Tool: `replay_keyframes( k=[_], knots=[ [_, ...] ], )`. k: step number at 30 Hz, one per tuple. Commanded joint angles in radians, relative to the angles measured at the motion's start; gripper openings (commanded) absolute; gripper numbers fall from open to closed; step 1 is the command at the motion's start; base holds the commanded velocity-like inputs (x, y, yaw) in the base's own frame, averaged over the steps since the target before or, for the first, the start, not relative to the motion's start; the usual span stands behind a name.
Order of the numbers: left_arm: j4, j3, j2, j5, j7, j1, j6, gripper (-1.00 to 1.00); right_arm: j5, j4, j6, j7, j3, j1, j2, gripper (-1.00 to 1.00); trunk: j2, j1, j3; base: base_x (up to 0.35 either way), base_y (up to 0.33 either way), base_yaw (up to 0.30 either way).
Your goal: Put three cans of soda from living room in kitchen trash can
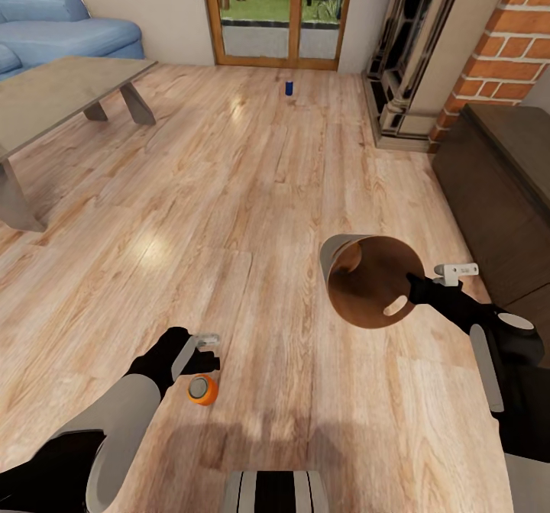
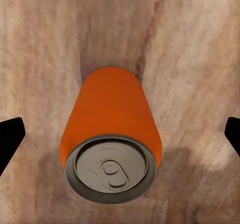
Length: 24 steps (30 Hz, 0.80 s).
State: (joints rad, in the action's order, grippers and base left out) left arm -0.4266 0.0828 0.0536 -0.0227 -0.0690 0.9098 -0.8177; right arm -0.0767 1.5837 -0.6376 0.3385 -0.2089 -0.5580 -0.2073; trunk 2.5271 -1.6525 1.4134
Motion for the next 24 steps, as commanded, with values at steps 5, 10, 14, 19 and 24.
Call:
replay_keyframes(
  k=[5,10,14,19,24],
  knots=[
    [0.000,0.000,0.000,0.000,0.000,0.000,0.000,1.00,-0.017,0.001,-0.002,0.007,0.000,0.000,0.000,-1.00,0.001,-0.001,0.011,0.000,0.000,0.000],
    [0.000,0.000,0.000,0.001,-0.001,0.000,-0.001,1.00,-0.017,0.001,-0.002,0.006,0.000,0.000,0.000,-1.00,0.002,-0.003,0.031,0.000,0.000,0.000],
    [0.000,-0.001,0.001,0.001,-0.007,0.000,-0.001,1.00,-0.017,0.001,-0.002,0.006,0.000,0.000,0.000,-1.00,0.002,-0.004,0.039,0.000,0.000,0.000],
    [0.000,-0.001,0.001,0.001,-0.012,0.000,-0.002,1.00,0.000,0.001,-0.002,0.006,0.007,0.000,0.002,-1.00,0.002,-0.004,0.039,0.000,0.000,0.000],
    [0.000,-0.001,0.002,0.001,-0.011,0.000,-0.002,1.00,0.039,0.001,-0.002,0.007,0.018,0.000,0.009,-1.00,0.002,-0.004,0.039,-0.022,0.000,0.000]
  ],
)
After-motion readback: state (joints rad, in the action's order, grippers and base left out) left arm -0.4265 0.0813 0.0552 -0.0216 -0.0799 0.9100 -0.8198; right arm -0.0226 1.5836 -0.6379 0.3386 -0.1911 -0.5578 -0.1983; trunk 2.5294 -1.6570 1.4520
